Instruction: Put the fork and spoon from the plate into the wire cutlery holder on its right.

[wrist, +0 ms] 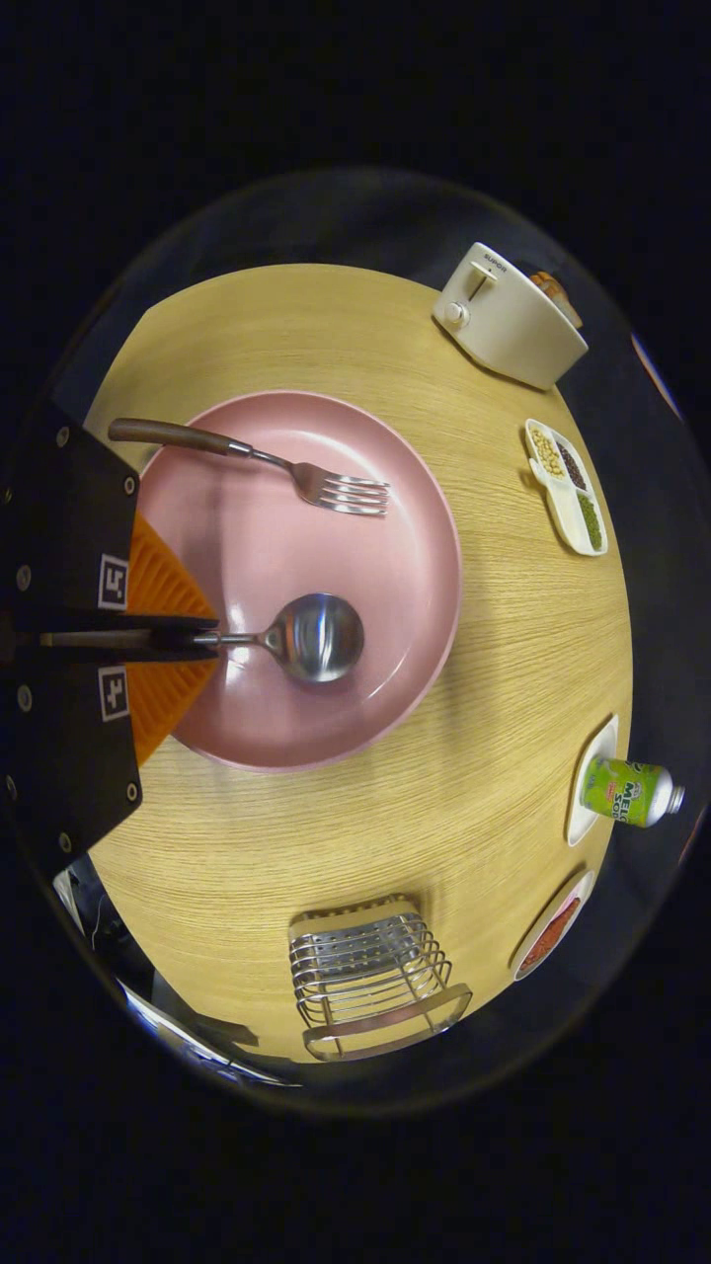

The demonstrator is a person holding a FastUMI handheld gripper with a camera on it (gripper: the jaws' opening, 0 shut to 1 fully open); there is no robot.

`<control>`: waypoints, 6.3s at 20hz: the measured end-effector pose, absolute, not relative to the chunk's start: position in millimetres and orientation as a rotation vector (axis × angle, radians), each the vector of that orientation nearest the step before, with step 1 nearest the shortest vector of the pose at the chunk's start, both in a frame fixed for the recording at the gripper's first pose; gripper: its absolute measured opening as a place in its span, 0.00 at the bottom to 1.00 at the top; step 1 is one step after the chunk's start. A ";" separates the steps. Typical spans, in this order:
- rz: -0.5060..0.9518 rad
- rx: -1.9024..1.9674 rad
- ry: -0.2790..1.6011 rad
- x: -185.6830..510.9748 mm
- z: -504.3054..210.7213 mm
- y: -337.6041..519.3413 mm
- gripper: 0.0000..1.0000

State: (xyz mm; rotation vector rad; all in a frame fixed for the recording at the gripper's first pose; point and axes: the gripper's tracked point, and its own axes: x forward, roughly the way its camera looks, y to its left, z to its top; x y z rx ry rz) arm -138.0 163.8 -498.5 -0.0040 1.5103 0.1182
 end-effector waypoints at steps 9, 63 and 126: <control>0.176 -0.023 1.346 -106.5 -454.6 135.9 0.06; 0.099 -0.050 0.416 50.8 -192.0 23.0 0.77; 0.303 -0.063 1.396 -123.3 -478.0 227.3 0.05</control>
